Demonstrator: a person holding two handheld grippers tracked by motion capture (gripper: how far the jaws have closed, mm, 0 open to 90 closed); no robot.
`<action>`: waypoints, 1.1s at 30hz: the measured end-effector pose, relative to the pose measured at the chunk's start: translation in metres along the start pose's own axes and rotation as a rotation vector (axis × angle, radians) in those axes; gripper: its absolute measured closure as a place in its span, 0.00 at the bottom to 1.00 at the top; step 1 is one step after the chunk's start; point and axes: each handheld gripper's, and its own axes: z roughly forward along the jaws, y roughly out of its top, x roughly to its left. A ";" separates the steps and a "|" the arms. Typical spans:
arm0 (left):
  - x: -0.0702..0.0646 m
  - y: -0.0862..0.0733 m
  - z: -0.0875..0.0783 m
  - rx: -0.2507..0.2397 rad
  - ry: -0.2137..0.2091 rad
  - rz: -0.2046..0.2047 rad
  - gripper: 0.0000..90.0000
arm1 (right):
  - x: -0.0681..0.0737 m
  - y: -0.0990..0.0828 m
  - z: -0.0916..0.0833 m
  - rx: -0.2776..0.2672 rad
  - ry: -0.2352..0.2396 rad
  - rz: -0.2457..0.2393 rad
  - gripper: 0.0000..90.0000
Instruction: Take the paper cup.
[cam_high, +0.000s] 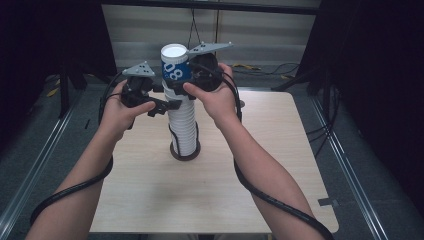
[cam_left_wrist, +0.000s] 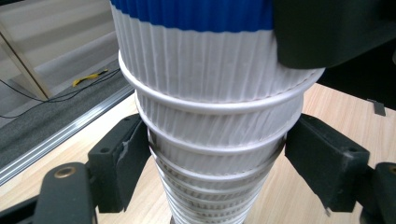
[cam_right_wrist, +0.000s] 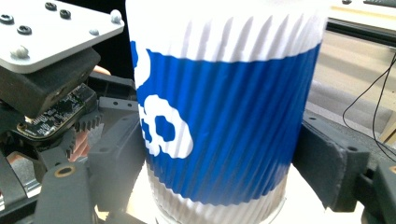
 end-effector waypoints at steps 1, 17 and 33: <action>0.000 0.000 0.000 -0.002 0.000 0.000 0.25 | 0.000 0.001 0.000 -0.002 0.001 -0.001 0.24; -0.001 0.000 0.000 -0.011 -0.019 -0.011 0.27 | -0.005 0.011 -0.014 -0.042 0.012 0.015 0.24; -0.005 0.013 -0.001 -0.078 0.012 0.002 0.16 | -0.005 0.001 -0.005 -0.018 0.019 0.017 0.24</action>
